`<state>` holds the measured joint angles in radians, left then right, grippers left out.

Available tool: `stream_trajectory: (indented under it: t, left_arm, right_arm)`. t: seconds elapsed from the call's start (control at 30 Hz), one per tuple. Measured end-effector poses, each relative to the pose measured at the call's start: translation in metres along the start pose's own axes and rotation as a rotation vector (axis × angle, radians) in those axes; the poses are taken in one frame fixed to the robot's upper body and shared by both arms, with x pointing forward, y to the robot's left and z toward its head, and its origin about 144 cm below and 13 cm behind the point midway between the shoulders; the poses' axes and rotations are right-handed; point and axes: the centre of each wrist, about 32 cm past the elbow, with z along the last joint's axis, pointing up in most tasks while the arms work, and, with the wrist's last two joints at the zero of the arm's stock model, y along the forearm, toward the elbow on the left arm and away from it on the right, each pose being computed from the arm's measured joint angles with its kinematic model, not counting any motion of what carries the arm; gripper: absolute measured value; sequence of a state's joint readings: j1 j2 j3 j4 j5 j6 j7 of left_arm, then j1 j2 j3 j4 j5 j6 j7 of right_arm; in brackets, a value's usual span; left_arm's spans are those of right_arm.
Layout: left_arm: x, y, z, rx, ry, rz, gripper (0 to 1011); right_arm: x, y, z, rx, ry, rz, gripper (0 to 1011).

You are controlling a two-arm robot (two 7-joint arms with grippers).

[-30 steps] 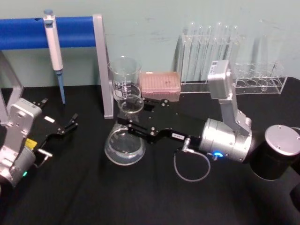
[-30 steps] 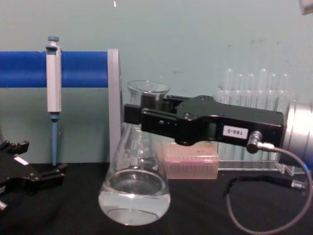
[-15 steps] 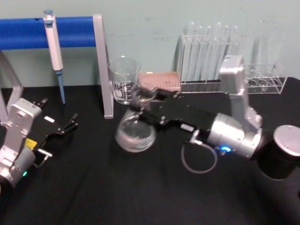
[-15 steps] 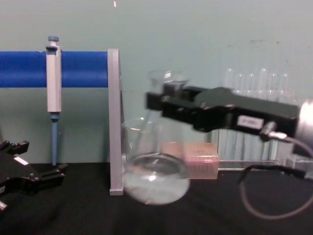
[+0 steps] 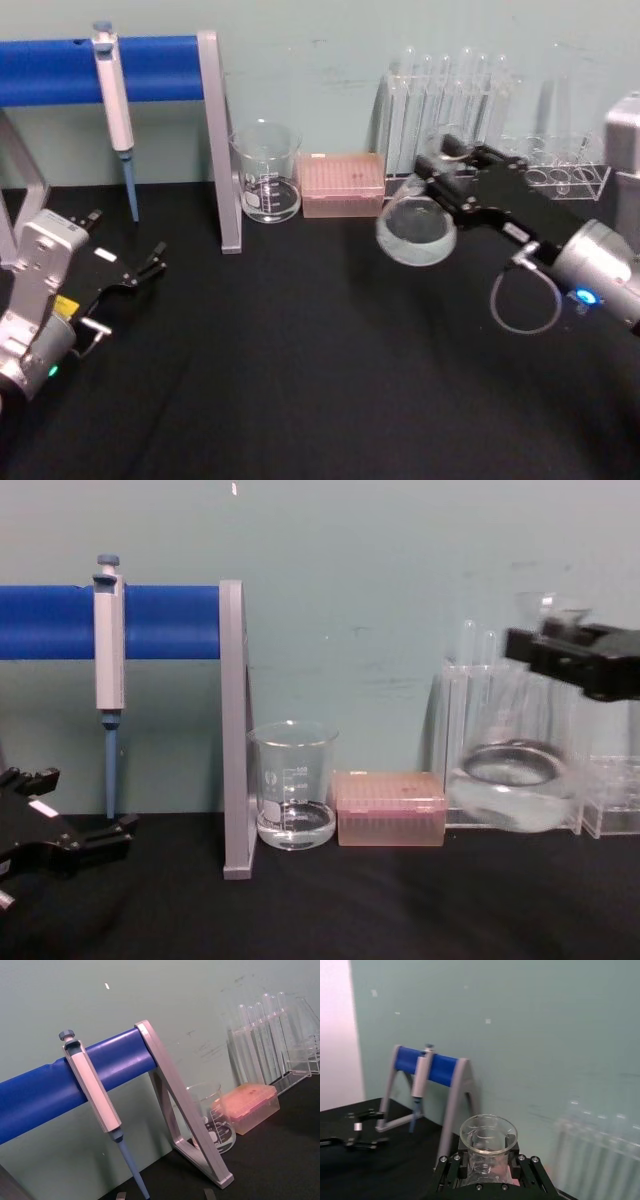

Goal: Grasp the erlenmeyer flask with one hand, shake it three times, then place it back.

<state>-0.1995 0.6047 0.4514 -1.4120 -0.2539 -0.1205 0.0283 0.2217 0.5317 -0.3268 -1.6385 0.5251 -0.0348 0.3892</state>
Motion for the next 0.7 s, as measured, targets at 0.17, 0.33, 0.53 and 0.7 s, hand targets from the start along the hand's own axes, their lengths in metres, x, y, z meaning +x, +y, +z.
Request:
stream_trajectory:
  t: [0.17, 0.33, 0.53, 0.7]
  left_arm:
    - [0.000, 0.000, 0.000, 0.000, 0.000, 0.000, 1001]
    - [0.000, 0.000, 0.000, 0.000, 0.000, 0.000, 1001]
    - [0.000, 0.000, 0.000, 0.000, 0.000, 0.000, 1001]
    - [0.000, 0.000, 0.000, 0.000, 0.000, 0.000, 1001]
  right_arm:
    - [0.005, -0.013, 0.003, -0.004, -0.009, -0.065, 456]
    - [0.008, -0.019, 0.003, -0.008, -0.012, -0.096, 456]
    - [0.008, -0.015, 0.001, -0.007, -0.002, -0.077, 456]
    - [0.004, -0.003, -0.001, -0.007, 0.010, -0.014, 456]
